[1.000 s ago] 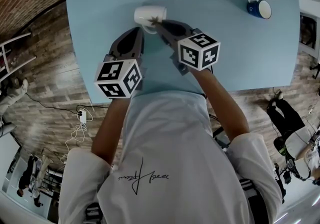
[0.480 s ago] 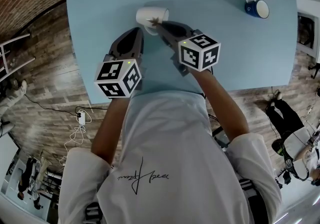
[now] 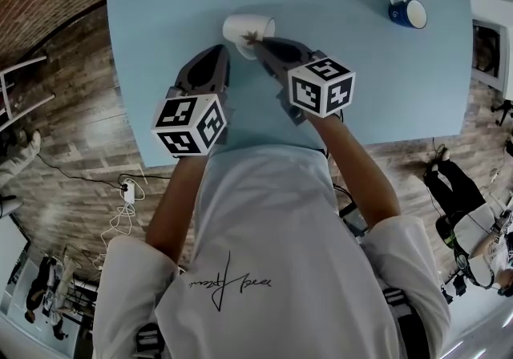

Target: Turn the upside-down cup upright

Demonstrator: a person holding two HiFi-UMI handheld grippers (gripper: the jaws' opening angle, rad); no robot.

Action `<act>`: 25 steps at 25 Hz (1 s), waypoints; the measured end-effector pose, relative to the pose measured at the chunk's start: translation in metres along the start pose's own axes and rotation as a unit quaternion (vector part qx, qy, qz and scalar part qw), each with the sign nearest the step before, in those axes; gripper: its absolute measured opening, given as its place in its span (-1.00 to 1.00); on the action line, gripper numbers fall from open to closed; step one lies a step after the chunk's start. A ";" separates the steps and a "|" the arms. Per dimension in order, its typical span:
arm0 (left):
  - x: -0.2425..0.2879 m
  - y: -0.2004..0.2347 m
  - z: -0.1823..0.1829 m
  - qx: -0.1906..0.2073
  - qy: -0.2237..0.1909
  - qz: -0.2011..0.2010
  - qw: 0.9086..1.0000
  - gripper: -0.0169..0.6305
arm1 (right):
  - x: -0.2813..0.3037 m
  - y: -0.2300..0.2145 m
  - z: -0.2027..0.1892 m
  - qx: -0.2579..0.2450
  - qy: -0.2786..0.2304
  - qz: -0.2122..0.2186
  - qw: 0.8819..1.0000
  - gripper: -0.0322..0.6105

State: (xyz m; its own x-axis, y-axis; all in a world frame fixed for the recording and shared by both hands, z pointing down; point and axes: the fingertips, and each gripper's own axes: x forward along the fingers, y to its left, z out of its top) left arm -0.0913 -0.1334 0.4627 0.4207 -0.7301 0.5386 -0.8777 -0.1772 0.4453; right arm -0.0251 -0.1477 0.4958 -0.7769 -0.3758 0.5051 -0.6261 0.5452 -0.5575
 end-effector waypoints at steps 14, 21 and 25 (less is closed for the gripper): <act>-0.006 -0.003 -0.005 -0.006 -0.009 -0.006 1.000 -0.92 | -0.011 0.002 -0.005 -0.011 0.009 -0.017 1.000 -0.78; -0.009 -0.002 -0.009 -0.008 -0.011 -0.009 1.000 -0.92 | -0.018 0.003 -0.009 -0.021 0.021 -0.029 0.999 -0.78; -0.011 -0.008 -0.012 -0.008 -0.013 -0.013 1.000 -0.92 | -0.027 0.001 -0.010 -0.027 0.028 -0.037 0.999 -0.79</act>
State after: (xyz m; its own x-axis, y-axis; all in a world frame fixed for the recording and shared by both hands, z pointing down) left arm -0.0860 -0.1165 0.4617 0.4376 -0.7417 0.5084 -0.8623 -0.1857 0.4712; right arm -0.0039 -0.1297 0.4884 -0.7229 -0.3754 0.5800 -0.6760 0.5580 -0.4813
